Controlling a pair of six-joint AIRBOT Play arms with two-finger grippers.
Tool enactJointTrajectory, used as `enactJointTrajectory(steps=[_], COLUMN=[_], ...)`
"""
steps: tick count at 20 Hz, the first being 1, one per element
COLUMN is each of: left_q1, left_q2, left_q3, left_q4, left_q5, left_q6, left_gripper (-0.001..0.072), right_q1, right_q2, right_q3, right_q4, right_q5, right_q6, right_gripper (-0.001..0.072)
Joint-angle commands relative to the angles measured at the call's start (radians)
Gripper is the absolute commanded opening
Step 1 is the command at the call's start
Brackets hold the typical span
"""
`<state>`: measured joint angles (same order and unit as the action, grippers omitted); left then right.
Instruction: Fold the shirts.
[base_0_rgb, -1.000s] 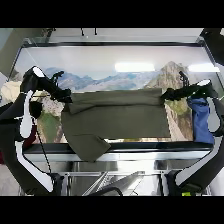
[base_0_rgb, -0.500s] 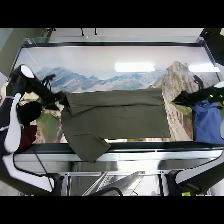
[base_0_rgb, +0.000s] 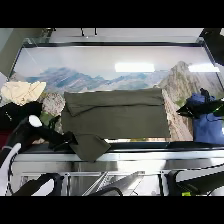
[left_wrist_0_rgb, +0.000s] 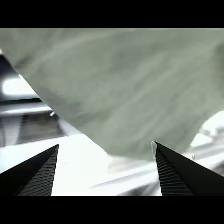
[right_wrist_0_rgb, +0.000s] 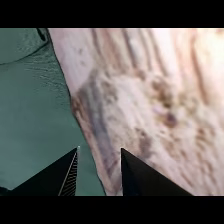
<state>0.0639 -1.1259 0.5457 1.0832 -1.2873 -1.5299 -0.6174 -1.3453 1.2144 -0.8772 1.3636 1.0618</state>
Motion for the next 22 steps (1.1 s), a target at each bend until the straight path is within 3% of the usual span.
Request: enactJointTrajectory(steps=[1,4,6,7,8,9,15,22], left_q1=[-0.001,-0.001,-0.001,-0.001,-0.001,-0.001,-0.001,-0.001], left_q2=[0.063,0.001,-0.058,-0.083,-0.098,-0.108,-0.050,0.082], left_q3=[-0.131,-0.130,-0.117,-0.103,-0.084,-0.056,0.044,0.048], left_q4=[-0.058,-0.104,-0.196,-0.251,-0.287,-0.302,-0.235,-0.243], left_q5=[0.185,0.251,0.283,0.285,0.277,0.260,0.120,0.101], left_q6=[-0.004,0.027,0.096,0.136,0.169,0.205,0.205,0.204], left_gripper=[0.0648,0.0647,0.0646,0.0561,0.0254,0.0012,0.0015,0.0015], right_q1=[-0.004,-0.004,-0.004,-0.004,-0.004,-0.004,-0.004,0.044], right_q2=[0.006,0.006,0.006,0.006,0.006,0.006,0.006,0.010], right_q3=[-0.015,-0.016,-0.016,-0.016,-0.016,-0.018,-0.196,-0.338], right_q4=[0.052,0.051,0.052,0.051,0.051,0.051,0.014,-0.031], right_q5=[0.006,0.029,0.038,0.049,0.065,0.080,0.076,0.052], right_q6=[-0.018,-0.018,-0.018,-0.018,-0.019,-0.022,-0.017,0.008], right_gripper=[0.0303,0.0301,0.0294,0.0294,0.0294,0.0294,0.0304,0.0292])
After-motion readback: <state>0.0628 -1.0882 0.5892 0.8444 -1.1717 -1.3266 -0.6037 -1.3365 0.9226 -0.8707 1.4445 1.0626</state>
